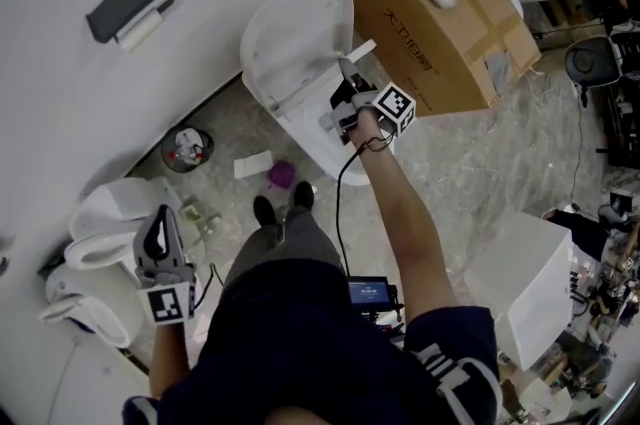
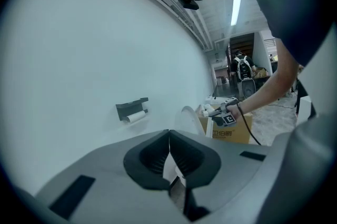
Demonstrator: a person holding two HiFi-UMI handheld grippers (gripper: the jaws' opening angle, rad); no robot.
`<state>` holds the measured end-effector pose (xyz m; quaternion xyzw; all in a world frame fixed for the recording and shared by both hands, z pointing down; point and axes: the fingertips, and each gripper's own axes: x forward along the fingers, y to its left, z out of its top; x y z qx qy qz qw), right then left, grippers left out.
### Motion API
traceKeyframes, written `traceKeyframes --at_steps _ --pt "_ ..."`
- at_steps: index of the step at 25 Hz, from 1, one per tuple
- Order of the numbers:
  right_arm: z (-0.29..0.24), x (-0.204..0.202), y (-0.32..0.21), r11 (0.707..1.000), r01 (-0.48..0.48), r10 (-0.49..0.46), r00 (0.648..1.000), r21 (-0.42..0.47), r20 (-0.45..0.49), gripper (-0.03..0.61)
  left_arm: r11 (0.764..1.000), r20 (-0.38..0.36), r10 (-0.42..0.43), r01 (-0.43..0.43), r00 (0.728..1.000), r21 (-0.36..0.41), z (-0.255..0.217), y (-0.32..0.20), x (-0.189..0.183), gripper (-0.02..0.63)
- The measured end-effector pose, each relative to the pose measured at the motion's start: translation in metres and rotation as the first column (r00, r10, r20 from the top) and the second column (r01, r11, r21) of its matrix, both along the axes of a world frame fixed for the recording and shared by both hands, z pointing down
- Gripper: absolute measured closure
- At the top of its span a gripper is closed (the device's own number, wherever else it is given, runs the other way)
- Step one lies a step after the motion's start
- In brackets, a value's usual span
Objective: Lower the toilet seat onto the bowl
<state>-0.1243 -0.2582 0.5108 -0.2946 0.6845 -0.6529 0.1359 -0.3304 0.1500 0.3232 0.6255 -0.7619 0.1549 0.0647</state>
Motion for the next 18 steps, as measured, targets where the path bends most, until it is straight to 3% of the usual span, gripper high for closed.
traceKeyframes --at_steps 18 --pt "0.016 0.087 0.043 0.999 -0.05 0.05 0.999 -0.006 -0.02 0.512 0.997 0.001 0.071 -0.071 0.998 -0.012 0.004 -0.006 0.014 0.588"
